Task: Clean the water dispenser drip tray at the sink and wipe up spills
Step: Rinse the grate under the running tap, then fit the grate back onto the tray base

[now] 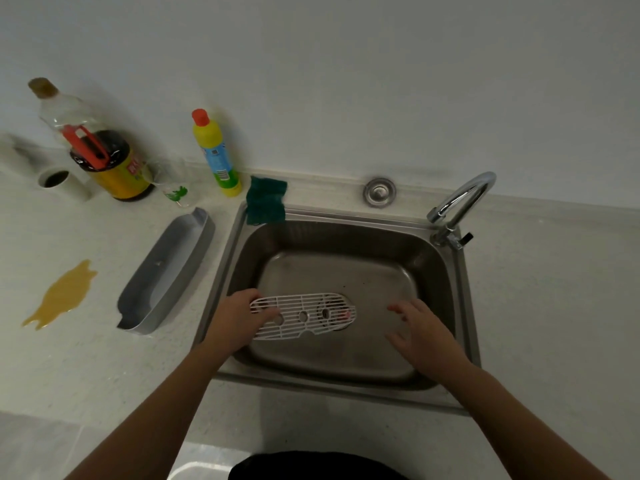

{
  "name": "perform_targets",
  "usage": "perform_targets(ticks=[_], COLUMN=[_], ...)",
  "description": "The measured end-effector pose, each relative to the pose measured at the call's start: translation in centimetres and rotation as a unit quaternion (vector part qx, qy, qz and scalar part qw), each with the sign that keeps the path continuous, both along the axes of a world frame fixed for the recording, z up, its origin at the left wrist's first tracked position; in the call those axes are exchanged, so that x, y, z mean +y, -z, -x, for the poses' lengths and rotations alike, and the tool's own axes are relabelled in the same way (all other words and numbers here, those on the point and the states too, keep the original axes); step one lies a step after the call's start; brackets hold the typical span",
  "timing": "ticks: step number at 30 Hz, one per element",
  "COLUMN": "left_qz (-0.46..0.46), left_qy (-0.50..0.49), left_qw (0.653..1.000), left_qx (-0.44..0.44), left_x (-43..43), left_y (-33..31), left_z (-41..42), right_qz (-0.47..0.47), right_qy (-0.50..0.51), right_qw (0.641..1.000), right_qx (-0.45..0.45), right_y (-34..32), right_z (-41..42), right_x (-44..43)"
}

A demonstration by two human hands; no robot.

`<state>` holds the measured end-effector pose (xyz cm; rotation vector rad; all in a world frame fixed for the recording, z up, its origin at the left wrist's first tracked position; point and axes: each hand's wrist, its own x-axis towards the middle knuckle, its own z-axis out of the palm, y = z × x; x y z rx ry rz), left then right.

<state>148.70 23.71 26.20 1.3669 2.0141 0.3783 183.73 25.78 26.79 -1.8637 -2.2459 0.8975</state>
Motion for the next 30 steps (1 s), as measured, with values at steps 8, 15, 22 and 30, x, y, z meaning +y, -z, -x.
perform_targets(ticks=[8,15,22,30], left_qz=[-0.034,-0.033,-0.120,0.049], left_qy=[-0.027,-0.028,-0.153,-0.225], left_qw=[0.975,0.961,0.973,0.959], left_qx=[-0.218,-0.274,-0.125,0.167], left_x=[0.4,0.7,-1.4,-3.9], left_y=[-3.9,-5.3,-3.3,1.8], left_z=[0.5,2.8,8.7,16.7], right_qz=[-0.167,-0.147,-0.150,-0.120], right_qy=[-0.268,-0.312,-0.251,-0.128], right_qw=[0.945,0.937,0.956,0.984], right_qx=[-0.085,-0.061,-0.029,0.000], right_y=[-3.7,-4.3,-2.9,-2.0], right_z=[5.3,8.0,9.8,9.7], right_x=[3.8,6.8,5.3,4.2])
